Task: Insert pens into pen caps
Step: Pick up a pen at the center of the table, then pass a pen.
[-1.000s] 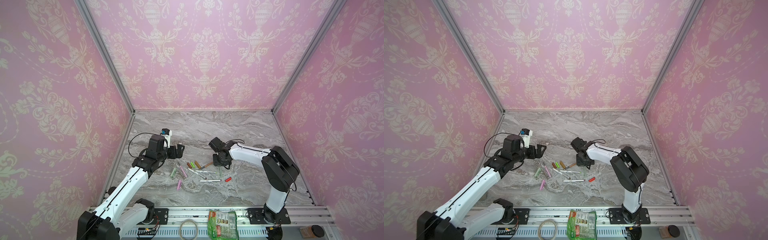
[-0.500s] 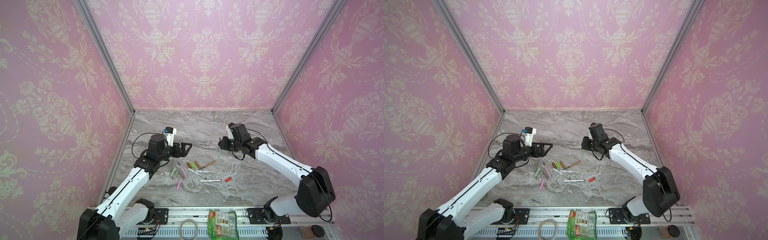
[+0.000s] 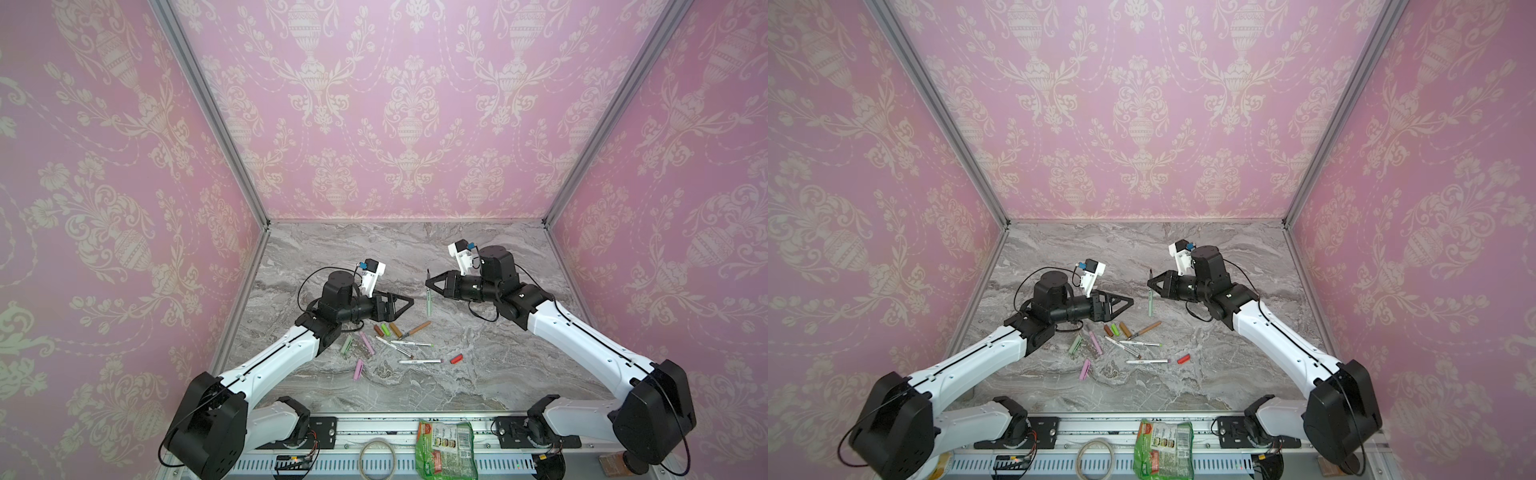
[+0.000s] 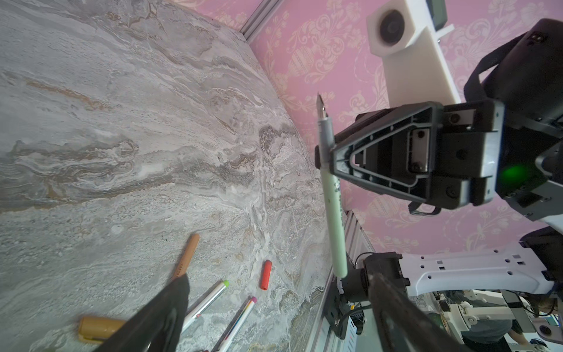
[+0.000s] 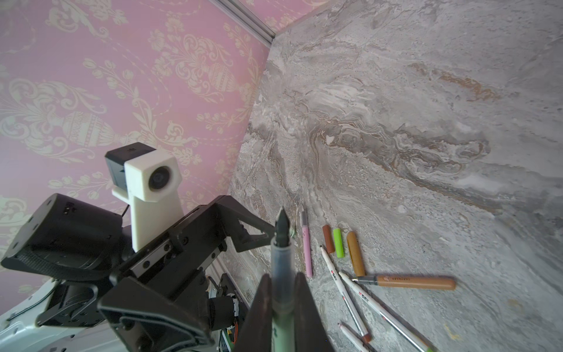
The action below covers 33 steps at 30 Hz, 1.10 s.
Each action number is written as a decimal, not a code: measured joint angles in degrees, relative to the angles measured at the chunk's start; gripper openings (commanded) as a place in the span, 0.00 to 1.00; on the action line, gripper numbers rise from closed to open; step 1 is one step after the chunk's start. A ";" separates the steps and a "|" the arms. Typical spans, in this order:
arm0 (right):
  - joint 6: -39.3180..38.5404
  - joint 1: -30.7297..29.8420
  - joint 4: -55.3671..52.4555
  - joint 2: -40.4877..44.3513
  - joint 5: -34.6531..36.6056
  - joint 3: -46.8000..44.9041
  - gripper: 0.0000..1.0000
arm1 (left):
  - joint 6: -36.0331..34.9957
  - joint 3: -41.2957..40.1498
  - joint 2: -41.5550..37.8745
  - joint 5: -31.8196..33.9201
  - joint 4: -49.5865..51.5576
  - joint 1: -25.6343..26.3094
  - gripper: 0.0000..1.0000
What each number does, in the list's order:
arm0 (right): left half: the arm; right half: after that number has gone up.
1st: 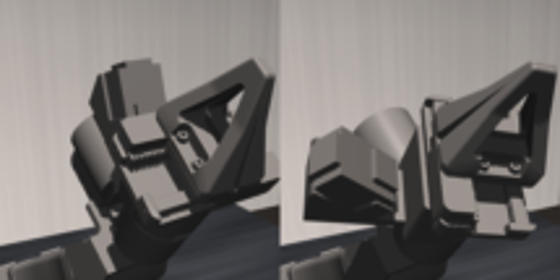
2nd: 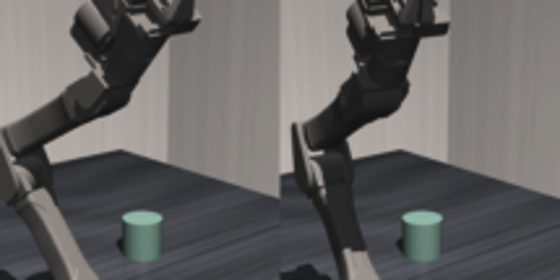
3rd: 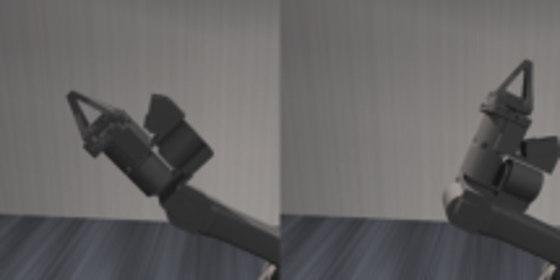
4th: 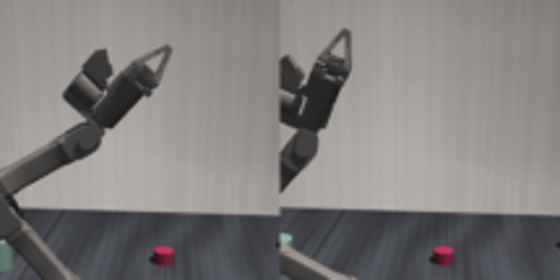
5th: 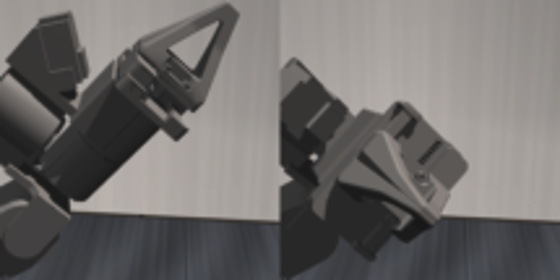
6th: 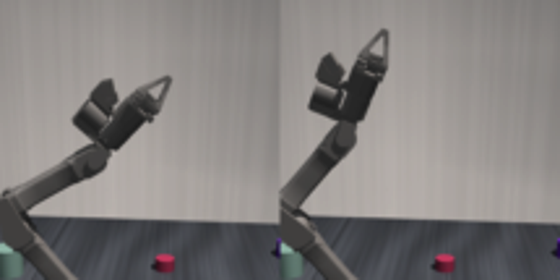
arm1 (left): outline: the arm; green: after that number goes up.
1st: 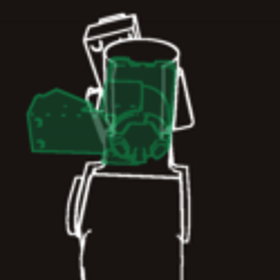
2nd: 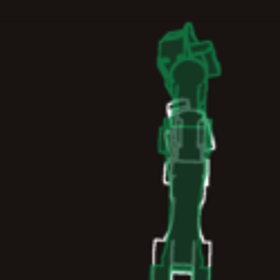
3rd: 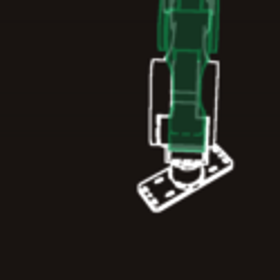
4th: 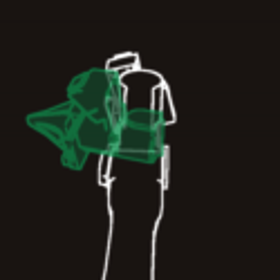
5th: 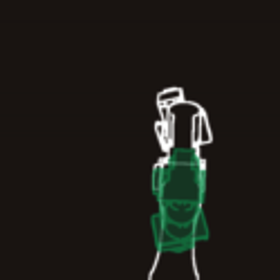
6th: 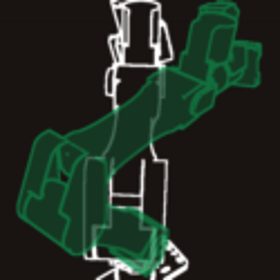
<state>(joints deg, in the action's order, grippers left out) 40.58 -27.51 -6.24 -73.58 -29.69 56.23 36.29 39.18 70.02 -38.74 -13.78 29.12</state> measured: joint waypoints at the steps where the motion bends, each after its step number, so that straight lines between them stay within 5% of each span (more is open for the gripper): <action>1: 0.04 0.00 0.35 0.17 -0.35 -0.17 0.00 | 0.35 0.24 0.66 -0.02 -0.44 0.44 0.92; 8: 0.44 -0.39 2.75 0.46 -1.64 -1.55 0.00 | 2.03 4.74 6.01 -0.46 -3.76 4.22 0.86; 33: 1.57 -0.39 5.33 3.45 0.02 -3.39 0.00 | 4.44 6.97 9.92 -2.25 -7.61 6.75 0.28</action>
<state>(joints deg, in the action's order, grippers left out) 42.15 -27.90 -0.91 -70.13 -29.67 52.84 40.73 46.15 79.94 -40.99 -21.39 35.88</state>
